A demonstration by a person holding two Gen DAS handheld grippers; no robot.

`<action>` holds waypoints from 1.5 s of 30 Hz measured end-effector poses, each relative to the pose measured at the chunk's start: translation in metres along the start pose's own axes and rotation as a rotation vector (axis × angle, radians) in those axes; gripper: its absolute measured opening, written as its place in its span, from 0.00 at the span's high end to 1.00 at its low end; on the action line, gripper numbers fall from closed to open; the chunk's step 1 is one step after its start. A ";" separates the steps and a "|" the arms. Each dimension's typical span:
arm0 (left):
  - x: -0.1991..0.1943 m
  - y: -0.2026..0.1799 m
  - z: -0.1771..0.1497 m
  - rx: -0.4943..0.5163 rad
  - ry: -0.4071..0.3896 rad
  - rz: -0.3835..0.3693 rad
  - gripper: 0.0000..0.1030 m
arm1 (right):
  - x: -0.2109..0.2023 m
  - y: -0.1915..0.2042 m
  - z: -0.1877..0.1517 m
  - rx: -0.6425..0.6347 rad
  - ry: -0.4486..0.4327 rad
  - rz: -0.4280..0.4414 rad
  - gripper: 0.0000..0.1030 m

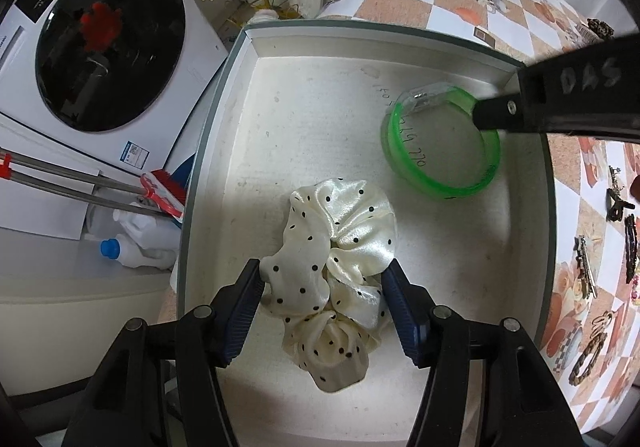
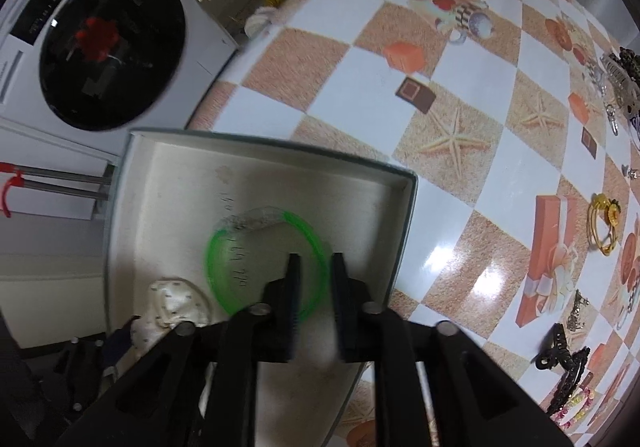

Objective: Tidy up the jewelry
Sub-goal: 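Carry scrunchie and bangle into the cream tray and open both tools, then move both open tools back over the jewelry on the table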

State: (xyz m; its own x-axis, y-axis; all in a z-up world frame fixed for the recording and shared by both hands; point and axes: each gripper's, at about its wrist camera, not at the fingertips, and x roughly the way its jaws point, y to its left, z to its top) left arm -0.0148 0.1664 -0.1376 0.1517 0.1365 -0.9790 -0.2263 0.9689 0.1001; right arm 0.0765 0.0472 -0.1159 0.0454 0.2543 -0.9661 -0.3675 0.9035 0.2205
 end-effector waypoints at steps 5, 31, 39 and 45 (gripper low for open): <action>-0.014 0.000 -0.002 0.001 -0.044 0.018 0.00 | -0.030 -0.001 0.002 0.010 -0.052 0.046 0.54; -0.077 -0.140 0.029 0.270 -0.120 -0.131 0.00 | -0.125 -0.228 -0.103 0.470 -0.148 -0.054 0.09; -0.064 -0.191 0.030 0.305 -0.060 -0.202 0.00 | -0.127 -0.272 -0.105 0.505 -0.147 -0.077 0.09; -0.051 -0.211 0.031 0.285 -0.027 -0.224 0.00 | -0.120 -0.294 -0.088 0.492 -0.145 -0.089 0.09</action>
State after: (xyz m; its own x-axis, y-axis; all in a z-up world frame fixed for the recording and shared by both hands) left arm 0.0553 -0.0387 -0.1036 0.1930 -0.0836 -0.9776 0.0918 0.9935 -0.0668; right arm 0.0967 -0.2792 -0.0761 0.1977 0.1823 -0.9632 0.1226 0.9702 0.2088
